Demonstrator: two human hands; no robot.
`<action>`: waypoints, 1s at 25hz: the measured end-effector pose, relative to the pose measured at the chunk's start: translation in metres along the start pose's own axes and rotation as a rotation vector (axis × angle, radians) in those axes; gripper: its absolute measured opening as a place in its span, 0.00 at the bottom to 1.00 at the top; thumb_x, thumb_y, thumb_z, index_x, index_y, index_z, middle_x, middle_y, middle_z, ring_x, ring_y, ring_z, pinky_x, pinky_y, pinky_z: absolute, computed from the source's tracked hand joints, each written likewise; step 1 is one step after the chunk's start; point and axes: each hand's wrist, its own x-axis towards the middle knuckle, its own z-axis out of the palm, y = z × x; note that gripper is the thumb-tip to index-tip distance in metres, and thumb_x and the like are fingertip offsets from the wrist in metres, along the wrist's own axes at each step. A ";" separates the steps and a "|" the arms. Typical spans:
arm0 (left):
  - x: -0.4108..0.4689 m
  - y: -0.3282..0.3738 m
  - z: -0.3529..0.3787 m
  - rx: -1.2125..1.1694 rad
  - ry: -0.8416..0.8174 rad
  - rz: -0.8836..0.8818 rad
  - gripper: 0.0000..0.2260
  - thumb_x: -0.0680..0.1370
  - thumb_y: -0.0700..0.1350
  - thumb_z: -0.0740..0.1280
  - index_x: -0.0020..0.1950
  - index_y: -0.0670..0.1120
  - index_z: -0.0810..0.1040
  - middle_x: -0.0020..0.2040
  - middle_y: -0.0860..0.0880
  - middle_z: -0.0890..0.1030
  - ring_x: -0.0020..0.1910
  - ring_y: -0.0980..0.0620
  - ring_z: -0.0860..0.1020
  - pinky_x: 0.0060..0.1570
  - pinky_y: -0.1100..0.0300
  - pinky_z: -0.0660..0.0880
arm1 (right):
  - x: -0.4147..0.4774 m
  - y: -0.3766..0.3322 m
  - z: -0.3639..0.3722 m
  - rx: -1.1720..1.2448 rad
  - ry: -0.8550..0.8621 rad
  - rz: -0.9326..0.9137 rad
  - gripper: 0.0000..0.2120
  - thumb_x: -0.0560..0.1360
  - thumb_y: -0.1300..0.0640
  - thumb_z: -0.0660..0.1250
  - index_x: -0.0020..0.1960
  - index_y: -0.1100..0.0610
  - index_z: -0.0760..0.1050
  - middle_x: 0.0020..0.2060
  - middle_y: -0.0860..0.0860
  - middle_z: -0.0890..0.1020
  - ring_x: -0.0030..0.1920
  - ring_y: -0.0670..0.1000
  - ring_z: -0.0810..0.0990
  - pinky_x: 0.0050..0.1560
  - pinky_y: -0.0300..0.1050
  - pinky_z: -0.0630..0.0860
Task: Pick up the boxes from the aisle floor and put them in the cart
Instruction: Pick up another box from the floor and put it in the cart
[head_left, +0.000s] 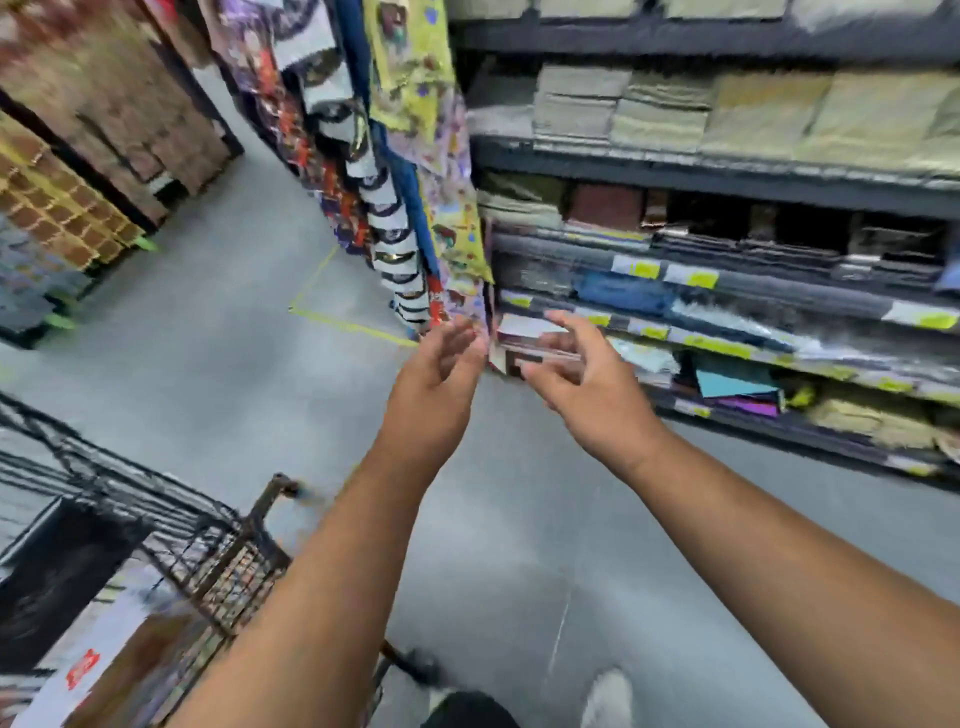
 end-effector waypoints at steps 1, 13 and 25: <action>0.002 0.014 0.033 0.005 -0.062 0.033 0.13 0.82 0.44 0.63 0.67 0.47 0.74 0.61 0.52 0.78 0.51 0.65 0.77 0.52 0.69 0.72 | -0.003 -0.002 -0.033 0.018 0.065 0.004 0.24 0.76 0.56 0.70 0.69 0.46 0.67 0.59 0.45 0.75 0.56 0.48 0.78 0.46 0.40 0.76; 0.014 0.147 0.351 0.055 -0.868 0.314 0.12 0.81 0.43 0.64 0.64 0.51 0.73 0.57 0.55 0.78 0.49 0.72 0.76 0.59 0.66 0.71 | -0.065 -0.012 -0.312 0.181 0.882 -0.015 0.24 0.75 0.57 0.70 0.68 0.47 0.68 0.57 0.46 0.75 0.54 0.46 0.78 0.52 0.44 0.77; -0.172 0.210 0.625 0.101 -1.480 0.570 0.15 0.78 0.49 0.66 0.65 0.52 0.74 0.59 0.53 0.79 0.58 0.58 0.77 0.64 0.56 0.73 | -0.263 0.027 -0.515 0.205 1.530 0.048 0.23 0.75 0.54 0.71 0.67 0.44 0.68 0.60 0.48 0.75 0.57 0.50 0.79 0.54 0.50 0.78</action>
